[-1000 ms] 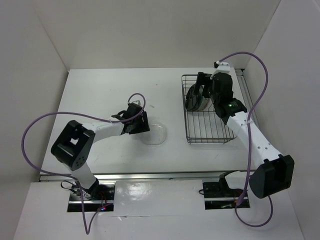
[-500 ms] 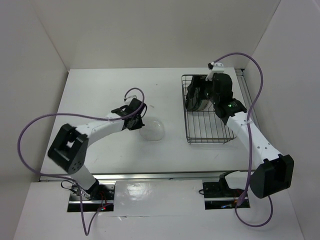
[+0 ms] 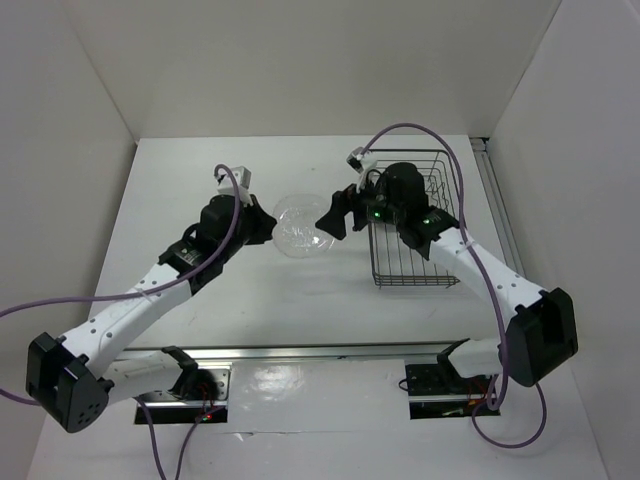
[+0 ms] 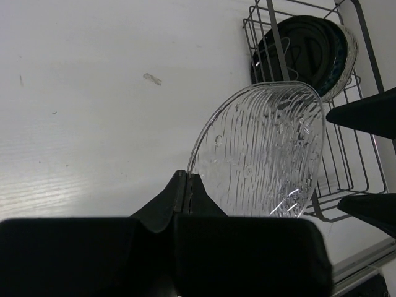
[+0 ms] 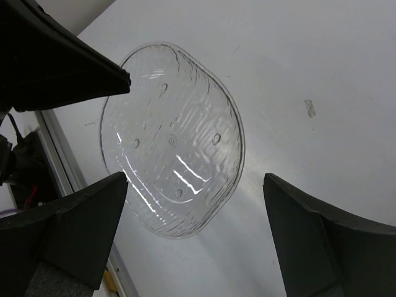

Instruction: Load the plates into the dish rack

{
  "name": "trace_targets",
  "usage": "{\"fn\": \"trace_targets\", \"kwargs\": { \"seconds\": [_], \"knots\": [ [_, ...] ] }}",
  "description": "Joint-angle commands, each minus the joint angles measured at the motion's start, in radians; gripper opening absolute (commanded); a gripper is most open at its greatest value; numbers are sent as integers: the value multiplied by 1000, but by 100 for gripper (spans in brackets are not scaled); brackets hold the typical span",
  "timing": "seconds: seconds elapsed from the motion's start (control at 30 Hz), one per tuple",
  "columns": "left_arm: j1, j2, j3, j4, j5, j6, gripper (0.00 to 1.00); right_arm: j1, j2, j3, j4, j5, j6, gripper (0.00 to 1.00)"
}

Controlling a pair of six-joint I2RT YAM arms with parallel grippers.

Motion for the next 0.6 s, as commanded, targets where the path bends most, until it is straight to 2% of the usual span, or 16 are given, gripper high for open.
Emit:
{"fn": "trace_targets", "kwargs": {
  "seconds": [0.0, 0.1, 0.33, 0.37, 0.47, 0.57],
  "knots": [
    [9, -4, -15, 87, 55, 34, 0, 17, -10, -8, 61, 17, -18, 97],
    [28, -41, -50, 136, 78, 34, 0, 17, 0, -28, 73, 17, -6, 93],
    [46, -41, -47, 141, 138, 23, 0, 17, 32, -60, 137, 17, 29, 88],
    [46, -51, -62, 162, 147, 23, 0, 17, 33, -70, 148, 17, 29, 81],
    [55, -51, -75, 184, 189, 12, 0, 17, 59, -70, 173, -23, 49, 72],
    [65, -41, -85, 208, 213, 12, 0, 17, 82, -79, 222, -87, 86, 48]
  ]
}}
